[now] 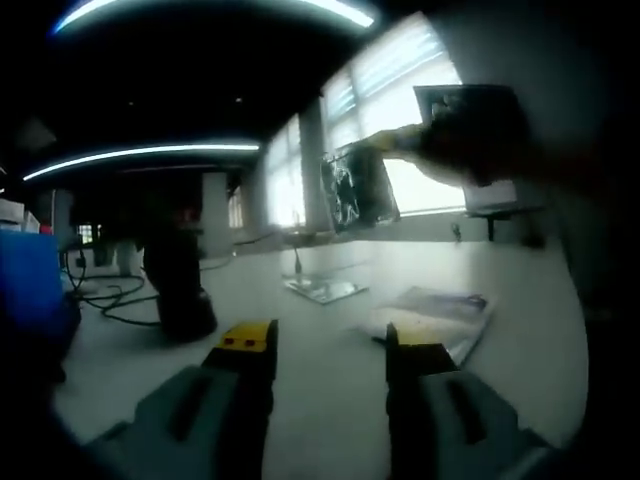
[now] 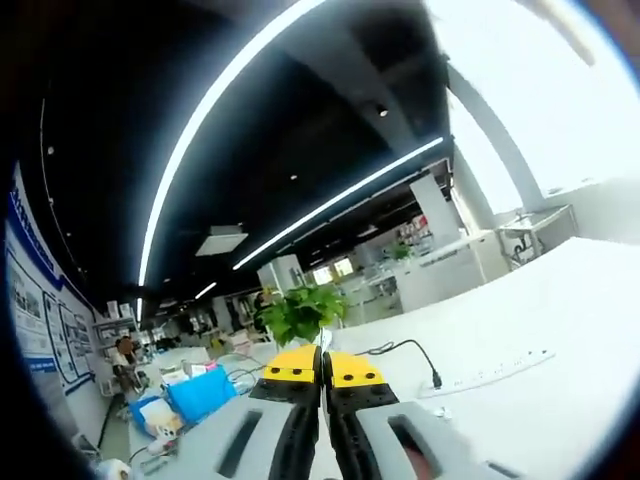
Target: Clip sheet goods on table flip sheet goods clip sheet goods scan sheet goods put sheet goods back to table
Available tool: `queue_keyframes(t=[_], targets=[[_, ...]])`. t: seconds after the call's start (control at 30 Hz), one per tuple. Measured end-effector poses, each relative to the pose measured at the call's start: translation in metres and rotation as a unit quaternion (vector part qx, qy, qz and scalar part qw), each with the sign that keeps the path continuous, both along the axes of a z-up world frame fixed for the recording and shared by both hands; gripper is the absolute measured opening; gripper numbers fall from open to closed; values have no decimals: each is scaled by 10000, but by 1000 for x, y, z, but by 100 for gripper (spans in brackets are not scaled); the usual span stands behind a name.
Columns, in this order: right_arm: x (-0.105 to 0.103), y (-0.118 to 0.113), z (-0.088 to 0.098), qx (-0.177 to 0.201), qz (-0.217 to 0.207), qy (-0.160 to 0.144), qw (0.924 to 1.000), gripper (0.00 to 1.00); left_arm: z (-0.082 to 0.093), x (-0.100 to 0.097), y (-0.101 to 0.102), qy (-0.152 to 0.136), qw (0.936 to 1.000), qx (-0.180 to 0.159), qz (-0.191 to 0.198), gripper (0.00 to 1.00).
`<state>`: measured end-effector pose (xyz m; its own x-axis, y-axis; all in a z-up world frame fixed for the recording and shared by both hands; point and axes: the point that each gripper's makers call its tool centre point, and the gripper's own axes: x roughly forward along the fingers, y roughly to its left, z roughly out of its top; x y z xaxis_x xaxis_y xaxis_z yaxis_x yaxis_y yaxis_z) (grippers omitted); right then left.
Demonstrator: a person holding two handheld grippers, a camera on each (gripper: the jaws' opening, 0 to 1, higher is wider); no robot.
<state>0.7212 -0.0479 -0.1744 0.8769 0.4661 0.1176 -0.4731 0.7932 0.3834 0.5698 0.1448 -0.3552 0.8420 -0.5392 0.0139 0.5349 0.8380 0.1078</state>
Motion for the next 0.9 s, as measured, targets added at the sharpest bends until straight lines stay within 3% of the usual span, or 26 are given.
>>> queue_keyframes(t=[0.2,0.5,0.9], targets=[[9,16,-12,134,-20,-29,9999,0,0,2,3,20,10000,-22,60,36],[18,24,-8,226,-80,-33,9997,0,-1,1,2,35,10000,-10,27,36],[24,45,-6,819,-238,-137,9963,0,-1,-1,0,39,10000,-33,-23,36]])
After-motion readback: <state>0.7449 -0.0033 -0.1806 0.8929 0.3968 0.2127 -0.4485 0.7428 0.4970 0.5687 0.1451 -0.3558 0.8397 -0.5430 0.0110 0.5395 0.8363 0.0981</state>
